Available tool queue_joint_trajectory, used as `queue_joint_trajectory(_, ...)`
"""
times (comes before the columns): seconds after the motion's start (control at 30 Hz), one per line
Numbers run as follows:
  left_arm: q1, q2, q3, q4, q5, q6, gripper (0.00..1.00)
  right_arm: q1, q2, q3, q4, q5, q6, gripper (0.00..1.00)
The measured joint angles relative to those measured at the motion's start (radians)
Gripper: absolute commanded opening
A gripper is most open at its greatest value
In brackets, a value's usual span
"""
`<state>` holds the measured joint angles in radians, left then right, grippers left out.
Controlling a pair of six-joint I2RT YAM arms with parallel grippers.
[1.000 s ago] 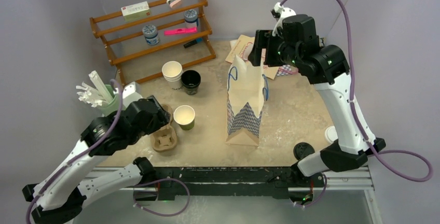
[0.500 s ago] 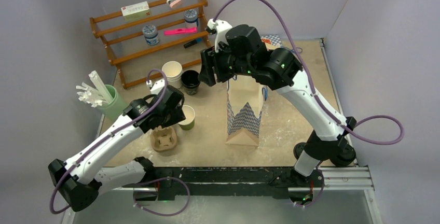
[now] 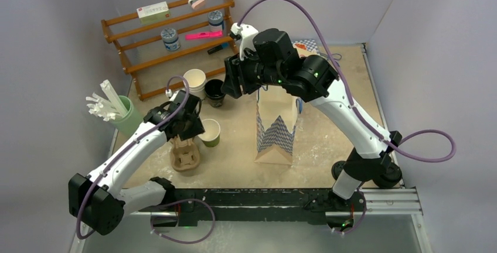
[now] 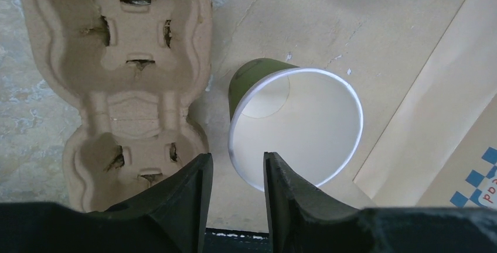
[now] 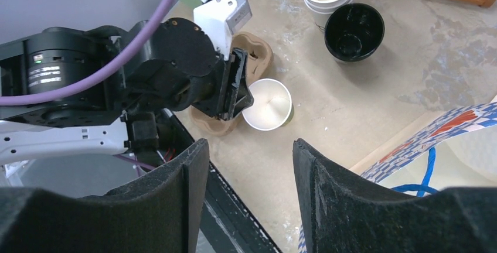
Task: Pack the takeout coffee
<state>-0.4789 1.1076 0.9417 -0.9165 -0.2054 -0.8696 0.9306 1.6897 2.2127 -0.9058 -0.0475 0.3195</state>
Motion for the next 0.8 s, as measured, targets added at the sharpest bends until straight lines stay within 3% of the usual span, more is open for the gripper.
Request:
queue_joint_trajectory(0.1,0.008,0.016,-0.021,0.026,0.017,0.013,0.27,0.001,0.0,0.0,0.003,0.0,-0.002,0.53)
queue_joint_trajectory(0.27,0.008,0.033,-0.04,0.069,0.023,0.03,0.0,0.001,-0.002,-0.025,0.028,0.0,-0.003,0.51)
queue_joint_trajectory(0.8,0.008,0.196,0.083,0.184,0.016,0.152,0.0,0.001,-0.065,-0.113,0.04,0.031,-0.01,0.5)
